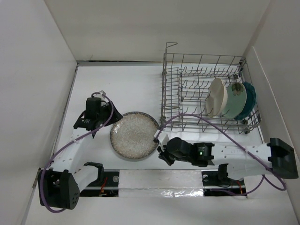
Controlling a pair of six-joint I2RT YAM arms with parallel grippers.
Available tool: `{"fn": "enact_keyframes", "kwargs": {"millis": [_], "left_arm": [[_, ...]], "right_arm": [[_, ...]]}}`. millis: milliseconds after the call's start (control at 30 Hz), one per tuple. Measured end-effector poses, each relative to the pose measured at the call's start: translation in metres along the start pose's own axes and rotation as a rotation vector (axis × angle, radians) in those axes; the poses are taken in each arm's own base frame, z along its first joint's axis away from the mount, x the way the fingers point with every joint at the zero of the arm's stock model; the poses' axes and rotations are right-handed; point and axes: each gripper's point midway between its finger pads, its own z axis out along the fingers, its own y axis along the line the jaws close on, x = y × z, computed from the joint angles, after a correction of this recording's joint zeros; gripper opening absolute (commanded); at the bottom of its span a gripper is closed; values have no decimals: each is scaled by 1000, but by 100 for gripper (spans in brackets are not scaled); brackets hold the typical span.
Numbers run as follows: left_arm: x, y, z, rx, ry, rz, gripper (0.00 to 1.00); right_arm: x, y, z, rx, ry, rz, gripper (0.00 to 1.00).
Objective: Load the plates into the dish rack
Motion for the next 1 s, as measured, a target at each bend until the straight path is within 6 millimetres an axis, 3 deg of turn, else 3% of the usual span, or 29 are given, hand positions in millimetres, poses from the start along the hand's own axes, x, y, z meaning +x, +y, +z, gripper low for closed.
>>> {"fn": "enact_keyframes", "kwargs": {"millis": [133, 233, 467, 767, 1000], "left_arm": [[-5, 3, 1, -8, -14, -29, 49], [-9, 7, 0, -18, -27, -45, 50], [-31, 22, -4, -48, -103, -95, 50], [-64, 8, -33, -9, -291, -100, 46], [-86, 0, -66, 7, -450, -125, 46]], "right_arm": [[21, -1, 23, 38, 88, 17, 3], [32, -6, 42, 99, 147, 31, 25], [43, -15, 84, 200, 226, 10, 25], [7, -11, 128, 217, 186, -18, 26], [-36, -43, 172, 229, 103, 12, 25]]}}
